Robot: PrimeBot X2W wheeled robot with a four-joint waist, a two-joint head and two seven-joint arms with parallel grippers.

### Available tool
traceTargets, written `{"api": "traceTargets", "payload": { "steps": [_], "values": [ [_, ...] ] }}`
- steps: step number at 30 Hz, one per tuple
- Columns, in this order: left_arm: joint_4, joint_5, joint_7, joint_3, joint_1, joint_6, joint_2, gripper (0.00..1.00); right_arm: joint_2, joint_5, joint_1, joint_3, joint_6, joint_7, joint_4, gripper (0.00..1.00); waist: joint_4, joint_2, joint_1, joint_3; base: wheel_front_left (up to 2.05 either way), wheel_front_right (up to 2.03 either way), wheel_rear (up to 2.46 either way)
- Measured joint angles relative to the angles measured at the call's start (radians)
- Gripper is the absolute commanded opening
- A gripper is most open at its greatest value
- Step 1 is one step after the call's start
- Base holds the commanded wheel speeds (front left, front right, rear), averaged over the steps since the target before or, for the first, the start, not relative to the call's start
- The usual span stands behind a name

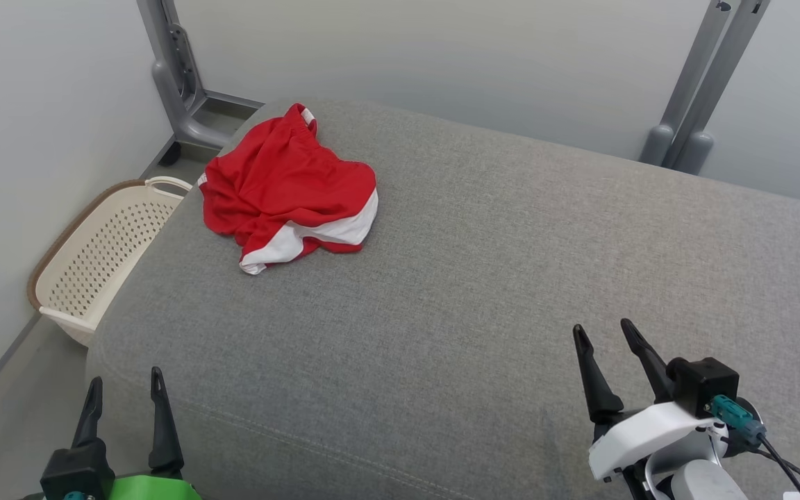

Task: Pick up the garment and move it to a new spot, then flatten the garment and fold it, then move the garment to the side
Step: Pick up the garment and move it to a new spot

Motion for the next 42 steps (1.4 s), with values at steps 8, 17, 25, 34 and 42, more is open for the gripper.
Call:
{"api": "traceTargets", "payload": {
  "steps": [8,17,25,34,42],
  "values": [
    [-0.008,-0.009,0.000,-0.013,-0.040,-0.006,0.007,1.00,0.000,-0.007,-0.018,0.001,0.000,0.000,0.003,1.00,-0.024,0.0000,0.0000,0.021,0.00,0.00,0.00],
    [-0.002,-0.001,0.029,-0.050,-0.278,-0.049,0.061,1.00,0.000,-0.028,-0.047,0.004,0.000,0.014,-0.010,1.00,-0.058,0.0000,0.0000,0.067,0.00,0.00,0.00],
    [0.139,-0.025,0.074,-0.056,-0.531,-0.098,0.120,1.00,0.001,-0.038,-0.102,0.034,0.000,0.030,-0.035,1.00,-0.113,0.0000,0.0000,0.125,0.00,0.00,0.00],
    [0.328,-0.088,0.093,-0.026,-0.757,-0.121,0.174,1.00,0.000,-0.038,-0.172,0.064,0.000,0.031,-0.073,1.00,-0.187,0.0000,0.0001,0.202,0.00,0.00,0.00],
    [0.575,-0.123,0.130,-0.023,-0.927,-0.137,0.251,1.00,0.000,-0.032,-0.217,0.079,0.000,0.026,-0.085,1.00,-0.276,0.0000,0.0001,0.274,0.00,0.00,0.00]
  ]
}}
